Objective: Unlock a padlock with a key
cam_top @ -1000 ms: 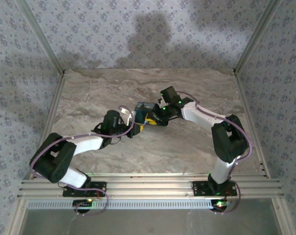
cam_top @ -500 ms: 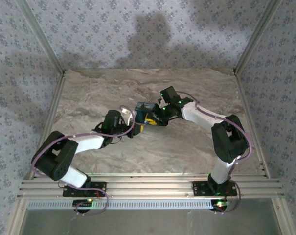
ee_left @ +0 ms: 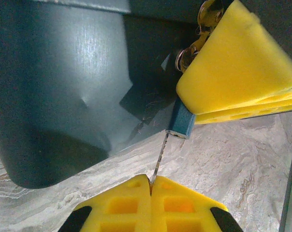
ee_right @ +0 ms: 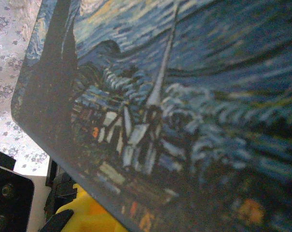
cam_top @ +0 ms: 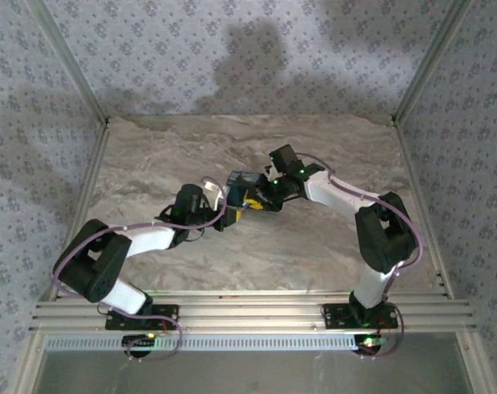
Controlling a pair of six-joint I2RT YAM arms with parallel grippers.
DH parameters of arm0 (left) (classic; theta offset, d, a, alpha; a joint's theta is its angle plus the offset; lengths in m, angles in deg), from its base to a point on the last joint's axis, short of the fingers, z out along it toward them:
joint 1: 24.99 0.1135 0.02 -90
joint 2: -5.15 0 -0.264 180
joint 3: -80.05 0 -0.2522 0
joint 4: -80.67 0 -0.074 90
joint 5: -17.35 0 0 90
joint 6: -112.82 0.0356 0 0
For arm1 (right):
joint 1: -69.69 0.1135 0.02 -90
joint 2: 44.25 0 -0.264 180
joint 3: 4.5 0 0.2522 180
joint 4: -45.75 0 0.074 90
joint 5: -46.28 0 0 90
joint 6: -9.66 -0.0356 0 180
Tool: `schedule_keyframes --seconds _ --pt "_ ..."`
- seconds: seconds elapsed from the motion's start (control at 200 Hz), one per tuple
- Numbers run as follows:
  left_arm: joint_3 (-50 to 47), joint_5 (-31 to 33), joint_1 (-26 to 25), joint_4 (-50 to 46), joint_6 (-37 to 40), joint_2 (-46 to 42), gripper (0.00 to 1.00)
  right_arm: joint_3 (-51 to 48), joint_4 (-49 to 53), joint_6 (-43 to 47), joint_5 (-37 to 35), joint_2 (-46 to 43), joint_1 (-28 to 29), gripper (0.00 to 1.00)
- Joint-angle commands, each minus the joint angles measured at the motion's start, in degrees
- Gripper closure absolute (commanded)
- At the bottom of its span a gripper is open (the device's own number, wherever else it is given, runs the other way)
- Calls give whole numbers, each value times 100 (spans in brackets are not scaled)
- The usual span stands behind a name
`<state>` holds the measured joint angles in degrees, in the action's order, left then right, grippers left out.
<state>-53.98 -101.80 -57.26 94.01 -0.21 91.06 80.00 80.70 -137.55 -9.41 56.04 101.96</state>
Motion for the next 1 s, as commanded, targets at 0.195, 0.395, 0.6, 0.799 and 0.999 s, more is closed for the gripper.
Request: schedule_keyframes --seconds 0.195,0.395,0.6,0.799,0.999 --pt "23 -126 -16 253 -18 -259 100 44 19 88 111 -123 58 100" --pt "14 -118 -11 253 -26 -284 100 36 28 98 94 -124 63 100" --pt "5 -135 -8 304 -69 -287 100 45 13 97 93 -98 77 100" --pt "14 -118 -2 318 -97 -305 100 45 45 131 77 -106 81 100" --pt "-12 -80 15 314 -123 -355 100 36 81 160 69 -106 78 100"
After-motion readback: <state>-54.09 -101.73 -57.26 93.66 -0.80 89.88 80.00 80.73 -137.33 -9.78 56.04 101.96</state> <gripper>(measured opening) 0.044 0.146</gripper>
